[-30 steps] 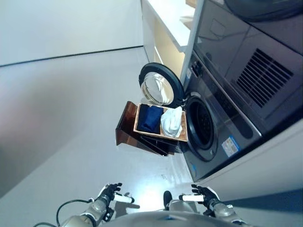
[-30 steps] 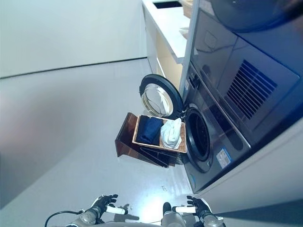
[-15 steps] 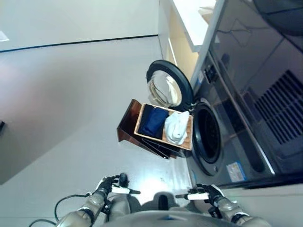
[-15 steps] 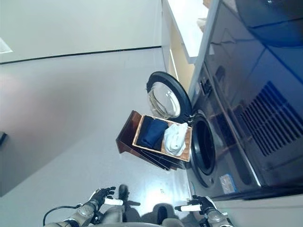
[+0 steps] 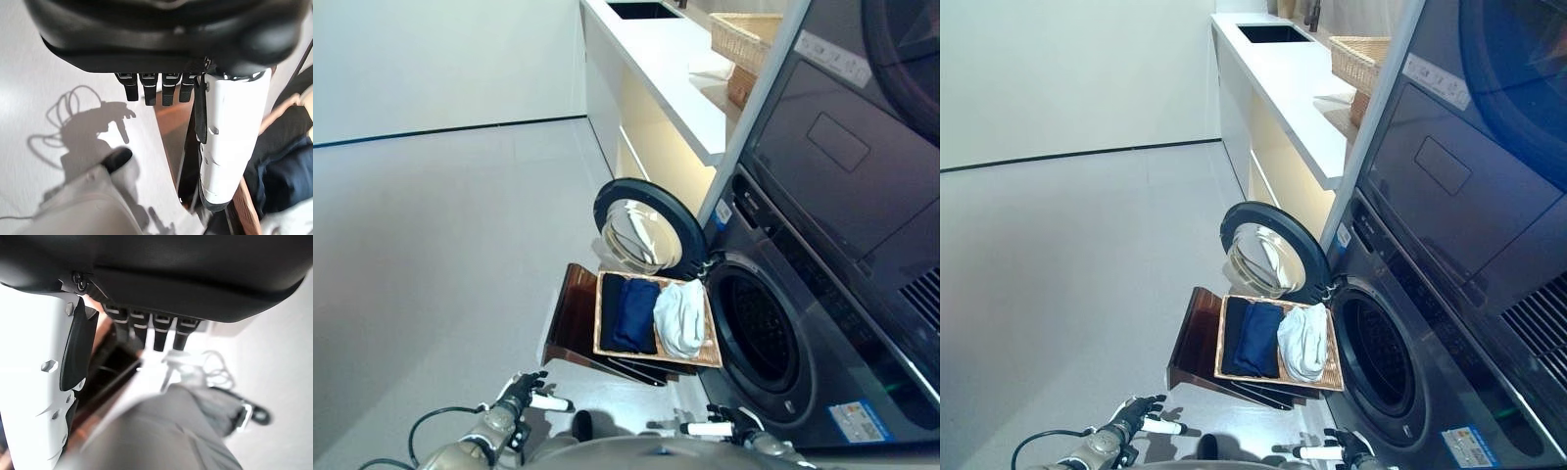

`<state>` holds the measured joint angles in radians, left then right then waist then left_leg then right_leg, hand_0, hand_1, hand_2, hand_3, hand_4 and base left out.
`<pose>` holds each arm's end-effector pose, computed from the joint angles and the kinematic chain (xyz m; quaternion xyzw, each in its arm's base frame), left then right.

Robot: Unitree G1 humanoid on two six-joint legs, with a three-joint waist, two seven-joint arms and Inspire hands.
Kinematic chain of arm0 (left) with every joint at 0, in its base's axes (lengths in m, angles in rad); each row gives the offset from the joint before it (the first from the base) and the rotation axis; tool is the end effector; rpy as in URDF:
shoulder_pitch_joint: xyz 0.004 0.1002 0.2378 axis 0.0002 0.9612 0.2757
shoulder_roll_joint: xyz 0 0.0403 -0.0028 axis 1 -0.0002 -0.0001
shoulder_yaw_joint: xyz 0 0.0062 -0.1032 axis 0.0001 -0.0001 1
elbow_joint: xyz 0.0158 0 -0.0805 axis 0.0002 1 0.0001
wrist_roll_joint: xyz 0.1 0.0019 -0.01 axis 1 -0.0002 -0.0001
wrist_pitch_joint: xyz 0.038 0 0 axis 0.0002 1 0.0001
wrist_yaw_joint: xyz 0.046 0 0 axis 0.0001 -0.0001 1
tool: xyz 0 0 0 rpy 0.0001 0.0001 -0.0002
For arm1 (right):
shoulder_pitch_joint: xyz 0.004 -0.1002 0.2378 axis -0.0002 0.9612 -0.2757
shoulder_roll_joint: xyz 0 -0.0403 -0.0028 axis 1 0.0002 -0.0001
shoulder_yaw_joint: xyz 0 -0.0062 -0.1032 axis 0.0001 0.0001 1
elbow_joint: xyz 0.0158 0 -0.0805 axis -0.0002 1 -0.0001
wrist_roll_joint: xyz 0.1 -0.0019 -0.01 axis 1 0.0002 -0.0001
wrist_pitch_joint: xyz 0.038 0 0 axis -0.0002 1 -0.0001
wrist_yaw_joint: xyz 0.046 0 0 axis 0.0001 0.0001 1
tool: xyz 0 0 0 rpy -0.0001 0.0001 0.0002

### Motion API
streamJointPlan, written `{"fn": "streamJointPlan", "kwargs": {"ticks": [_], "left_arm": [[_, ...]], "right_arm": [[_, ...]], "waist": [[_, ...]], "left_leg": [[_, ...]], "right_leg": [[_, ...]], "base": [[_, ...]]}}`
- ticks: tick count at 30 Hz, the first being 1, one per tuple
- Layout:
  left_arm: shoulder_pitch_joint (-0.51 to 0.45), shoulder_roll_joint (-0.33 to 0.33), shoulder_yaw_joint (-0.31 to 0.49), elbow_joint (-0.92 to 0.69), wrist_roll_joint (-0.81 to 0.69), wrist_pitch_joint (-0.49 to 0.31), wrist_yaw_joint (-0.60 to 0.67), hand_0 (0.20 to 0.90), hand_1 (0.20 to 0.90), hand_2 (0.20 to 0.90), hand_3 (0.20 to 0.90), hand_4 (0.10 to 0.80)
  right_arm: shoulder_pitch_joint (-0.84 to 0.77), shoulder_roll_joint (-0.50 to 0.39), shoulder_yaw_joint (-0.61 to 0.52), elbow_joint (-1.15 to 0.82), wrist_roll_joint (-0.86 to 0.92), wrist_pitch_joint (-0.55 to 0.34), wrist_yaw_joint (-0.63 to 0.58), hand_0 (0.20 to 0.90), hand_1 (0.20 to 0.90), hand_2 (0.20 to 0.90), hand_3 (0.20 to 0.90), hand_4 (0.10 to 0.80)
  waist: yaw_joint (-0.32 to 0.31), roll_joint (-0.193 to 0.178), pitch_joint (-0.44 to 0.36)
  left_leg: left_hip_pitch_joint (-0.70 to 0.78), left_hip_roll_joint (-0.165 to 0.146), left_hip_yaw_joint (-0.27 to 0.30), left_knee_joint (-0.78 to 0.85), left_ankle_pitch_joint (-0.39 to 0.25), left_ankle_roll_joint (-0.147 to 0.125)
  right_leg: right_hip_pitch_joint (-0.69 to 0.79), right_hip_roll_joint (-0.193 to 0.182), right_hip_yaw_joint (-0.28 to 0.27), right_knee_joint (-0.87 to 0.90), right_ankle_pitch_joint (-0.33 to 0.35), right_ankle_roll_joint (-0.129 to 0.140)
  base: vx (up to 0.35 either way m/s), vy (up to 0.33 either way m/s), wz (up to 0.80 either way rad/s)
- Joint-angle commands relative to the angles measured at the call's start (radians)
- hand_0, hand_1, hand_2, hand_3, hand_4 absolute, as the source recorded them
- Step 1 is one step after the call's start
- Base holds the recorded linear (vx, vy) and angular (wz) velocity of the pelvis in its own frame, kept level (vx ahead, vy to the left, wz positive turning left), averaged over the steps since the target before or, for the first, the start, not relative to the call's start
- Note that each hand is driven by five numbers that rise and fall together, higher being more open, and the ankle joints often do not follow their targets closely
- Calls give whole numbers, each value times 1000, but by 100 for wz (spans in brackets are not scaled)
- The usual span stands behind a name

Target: Pick up the clothes and place them into the washing machine

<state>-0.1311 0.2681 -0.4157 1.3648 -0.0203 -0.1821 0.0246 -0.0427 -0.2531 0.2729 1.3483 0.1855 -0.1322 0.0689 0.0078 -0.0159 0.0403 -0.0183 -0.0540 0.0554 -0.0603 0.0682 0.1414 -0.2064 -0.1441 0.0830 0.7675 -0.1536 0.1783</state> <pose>0.1010 0.2219 -0.1096 0.2374 0.5062 -0.0802 0.8252 0.0713 -0.2261 -0.1159 -0.0965 0.5607 0.0074 0.8223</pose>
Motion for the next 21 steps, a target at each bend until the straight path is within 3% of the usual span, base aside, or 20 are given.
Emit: {"fn": "streamJointPlan", "kwargs": {"ticks": [1, 3, 4, 6, 7, 8, 11, 13, 16, 19, 21], "left_arm": [[-15, 61, 42, -28, 4, -33, 16, 900, 900, 900, 900, 800], [-19, 54, 37, -16, 1, -34, 13, 900, 900, 900, 900, 800], [-24, 49, 32, -3, 4, -35, 13, 900, 900, 900, 900, 800], [-25, 43, 33, 9, 6, -36, 14, 900, 900, 900, 900, 800], [-26, 37, 29, 12, 16, -36, 15, 900, 900, 900, 900, 800], [-29, 31, 36, 15, 7, -35, 12, 900, 900, 900, 900, 800], [-12, 20, 55, 13, -6, -31, 13, 900, 900, 900, 900, 800], [0, 0, 51, 10, -2, -34, 3, 900, 900, 900, 900, 800], [-1, -15, 37, 13, -5, -31, -4, 900, 900, 900, 900, 800], [2, -18, 34, 8, -10, -32, -4, 900, 900, 900, 900, 800], [6, -20, 37, 15, -13, -33, 0, 900, 900, 900, 900, 800]], "right_arm": [[-26, -38, -2, -31, 32, -37, -10, 900, 900, 900, 900, 800], [-30, -35, -3, -29, 27, -36, -13, 900, 900, 900, 900, 800], [-33, -36, -3, -28, 19, -34, -14, 900, 900, 900, 900, 800], [-38, -41, -4, -31, 13, -31, -15, 900, 900, 900, 900, 800], [-37, -45, -2, -30, 8, -30, -15, 900, 900, 900, 900, 800], [-40, -43, 4, -23, 3, -32, -15, 900, 900, 900, 900, 800], [-21, -37, 4, -14, 2, -31, -16, 900, 900, 900, 900, 800], [-11, -31, 17, -8, -4, -31, -11, 900, 900, 900, 900, 800], [-14, -32, 17, 3, 12, -31, -16, 900, 900, 900, 900, 800], [-28, -39, 26, -3, 17, -34, -19, 900, 900, 900, 900, 800], [-36, -41, 27, -2, 22, -35, -19, 900, 900, 900, 900, 800]], "waist": [[-10, 7, 23], [-31, -3, 25], [-44, -20, 18], [-54, -30, 23], [-60, -40, 18], [-60, -49, 11], [-49, -65, -16], [-45, -70, -24], [-38, -77, 1], [-20, -88, 3], [-15, -95, -8]], "left_leg": [[-90, 40, -49, 163, -114, -97], [-30, 23, -66, 141, -139, -112], [-1, 0, -78, 124, -152, -118], [37, -6, -90, 115, -176, -125], [46, -14, -101, 118, -189, -126], [60, -12, -105, 125, -205, -130], [56, -1, -106, 183, -217, -147], [26, 12, -108, 312, -216, -165], [-103, 27, -111, 579, -110, -209], [-167, 4, -140, 644, -90, -194], [-189, 35, -131, 551, -114, -186]], "right_leg": [[34, 40, -124, -290, 166, -91], [19, 30, -189, -467, 141, -94], [-17, 36, -189, -603, 173, -87], [8, 43, -176, -706, 219, -75], [16, 49, -137, -742, 237, -74], [17, 64, -105, -720, 237, -79], [68, 69, -124, -753, 240, -95], [113, 88, -123, -776, 221, -122], [167, 107, -123, -789, 198, -168], [188, 101, -104, -794, 192, -178], [195, 88, -94, -804, 187, -164]], "base": [[380, 91, -11], [417, -6, 8], [390, -40, 31], [301, -37, 24], [292, -60, 33], [229, -63, 51], [200, -122, 34], [149, -148, 50], [13, -85, 15], [47, 1, 6], [150, 61, 4]]}}
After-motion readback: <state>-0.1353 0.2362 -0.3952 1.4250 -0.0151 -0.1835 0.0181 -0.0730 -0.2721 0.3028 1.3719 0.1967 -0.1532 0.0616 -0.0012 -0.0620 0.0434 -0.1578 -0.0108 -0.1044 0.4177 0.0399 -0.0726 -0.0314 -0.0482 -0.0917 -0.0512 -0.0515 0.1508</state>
